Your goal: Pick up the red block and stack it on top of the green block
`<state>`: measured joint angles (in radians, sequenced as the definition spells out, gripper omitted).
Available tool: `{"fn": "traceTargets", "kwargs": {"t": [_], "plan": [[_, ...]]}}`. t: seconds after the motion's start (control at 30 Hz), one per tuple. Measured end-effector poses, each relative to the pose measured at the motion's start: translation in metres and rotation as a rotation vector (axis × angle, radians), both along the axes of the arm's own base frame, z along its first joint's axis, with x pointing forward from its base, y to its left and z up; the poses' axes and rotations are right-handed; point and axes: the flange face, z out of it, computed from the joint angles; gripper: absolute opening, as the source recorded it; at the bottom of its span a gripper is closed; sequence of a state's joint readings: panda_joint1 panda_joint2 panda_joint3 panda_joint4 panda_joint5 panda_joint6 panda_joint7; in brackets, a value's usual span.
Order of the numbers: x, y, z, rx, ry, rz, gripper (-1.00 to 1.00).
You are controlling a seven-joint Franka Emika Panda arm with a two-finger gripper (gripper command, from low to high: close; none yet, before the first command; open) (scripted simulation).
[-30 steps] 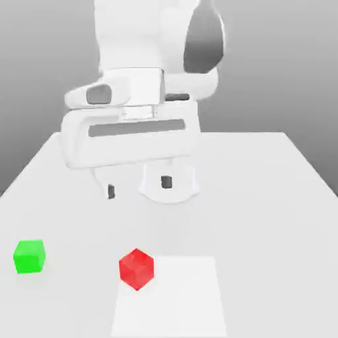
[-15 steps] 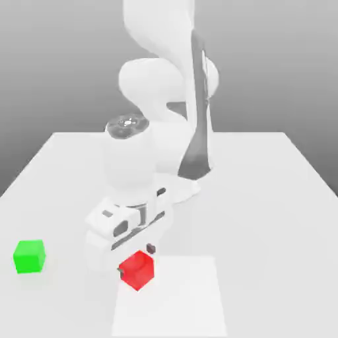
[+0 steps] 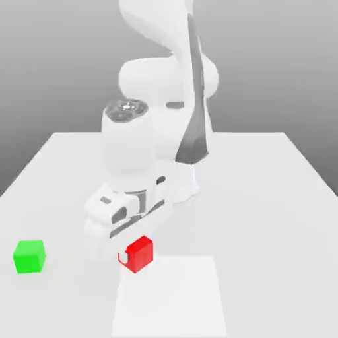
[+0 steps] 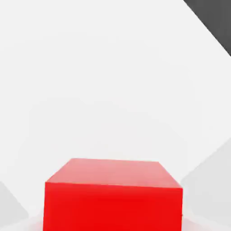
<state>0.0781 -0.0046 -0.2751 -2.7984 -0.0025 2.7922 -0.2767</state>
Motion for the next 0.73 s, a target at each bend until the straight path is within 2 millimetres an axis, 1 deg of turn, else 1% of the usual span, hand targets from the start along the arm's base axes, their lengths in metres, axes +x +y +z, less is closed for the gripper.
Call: {"fn": "traceTargets", "kwargs": {"t": [0.07, 0.13, 0.2, 0.27, 0.33, 0.37, 0.4, 0.43, 0.6, 0.63, 0.73], "plan": [[0.005, -0.018, 0.007, 0.001, 0.001, -0.009, -1.0], [0.003, -0.051, 0.011, 0.001, 0.002, -0.058, -1.0], [-0.005, -0.095, 0.017, 0.002, 0.003, -0.13, -1.0], [-0.019, -0.142, 0.024, 0.002, 0.003, -0.209, -1.0], [-0.039, -0.192, 0.029, 0.001, 0.001, -0.29, -1.0], [-0.053, -0.219, 0.028, 0.001, -0.001, -0.344, -1.0], [-0.055, -0.227, 0.024, 0.0, -0.003, -0.353, -1.0], [-0.055, -0.23, 0.019, 0.0, -0.004, -0.353, -1.0], [-0.056, -0.232, -0.02, -0.001, -0.003, -0.354, -1.0], [-0.057, -0.231, -0.026, 0.0, -0.001, -0.355, 1.0], [-0.057, -0.231, -0.026, 0.0, -0.001, -0.355, 1.0]]}}
